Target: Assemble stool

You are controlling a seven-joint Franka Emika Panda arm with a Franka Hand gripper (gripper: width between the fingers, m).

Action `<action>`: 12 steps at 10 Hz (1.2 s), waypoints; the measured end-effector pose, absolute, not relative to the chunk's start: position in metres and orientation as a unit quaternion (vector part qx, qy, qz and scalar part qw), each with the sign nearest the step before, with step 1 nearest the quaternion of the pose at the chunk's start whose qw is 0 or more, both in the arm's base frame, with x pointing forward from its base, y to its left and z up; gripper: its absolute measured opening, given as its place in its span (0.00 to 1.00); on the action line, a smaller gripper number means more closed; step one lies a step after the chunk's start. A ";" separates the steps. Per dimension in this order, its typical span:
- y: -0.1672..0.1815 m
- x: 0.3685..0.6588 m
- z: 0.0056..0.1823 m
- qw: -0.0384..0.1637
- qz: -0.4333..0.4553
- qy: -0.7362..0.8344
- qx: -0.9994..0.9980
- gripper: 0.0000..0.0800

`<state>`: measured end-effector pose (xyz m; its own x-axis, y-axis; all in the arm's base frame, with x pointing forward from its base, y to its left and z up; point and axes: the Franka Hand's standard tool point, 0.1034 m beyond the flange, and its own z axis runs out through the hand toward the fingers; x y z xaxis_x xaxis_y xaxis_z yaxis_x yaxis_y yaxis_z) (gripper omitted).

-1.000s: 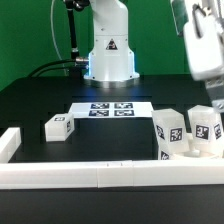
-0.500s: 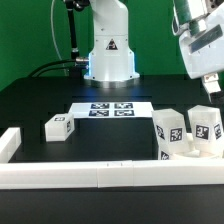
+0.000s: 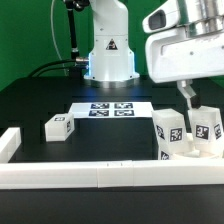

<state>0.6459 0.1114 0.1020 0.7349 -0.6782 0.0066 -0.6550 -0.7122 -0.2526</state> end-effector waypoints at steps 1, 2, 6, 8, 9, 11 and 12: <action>0.109 0.645 0.103 0.116 -0.084 0.363 -0.921 0.81; 0.108 0.641 0.101 0.105 -0.083 0.312 -0.941 0.81; 0.114 0.644 0.107 0.011 -0.070 -0.006 -0.997 0.81; 0.108 0.644 0.104 0.000 -0.055 -0.119 -0.991 0.81; 0.102 0.647 0.106 -0.003 -0.066 -0.143 -0.988 0.81; 0.099 0.646 0.105 -0.015 -0.063 -0.199 -0.978 0.81; 0.098 0.646 0.105 -0.017 -0.062 -0.218 -0.974 0.81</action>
Offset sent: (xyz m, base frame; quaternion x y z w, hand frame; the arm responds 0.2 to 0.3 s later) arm 0.0000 0.0000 0.0000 0.0000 0.0000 -0.1938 0.9810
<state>0.6465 0.0975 0.1048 0.8970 0.4270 0.1141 0.4228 -0.9042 0.0604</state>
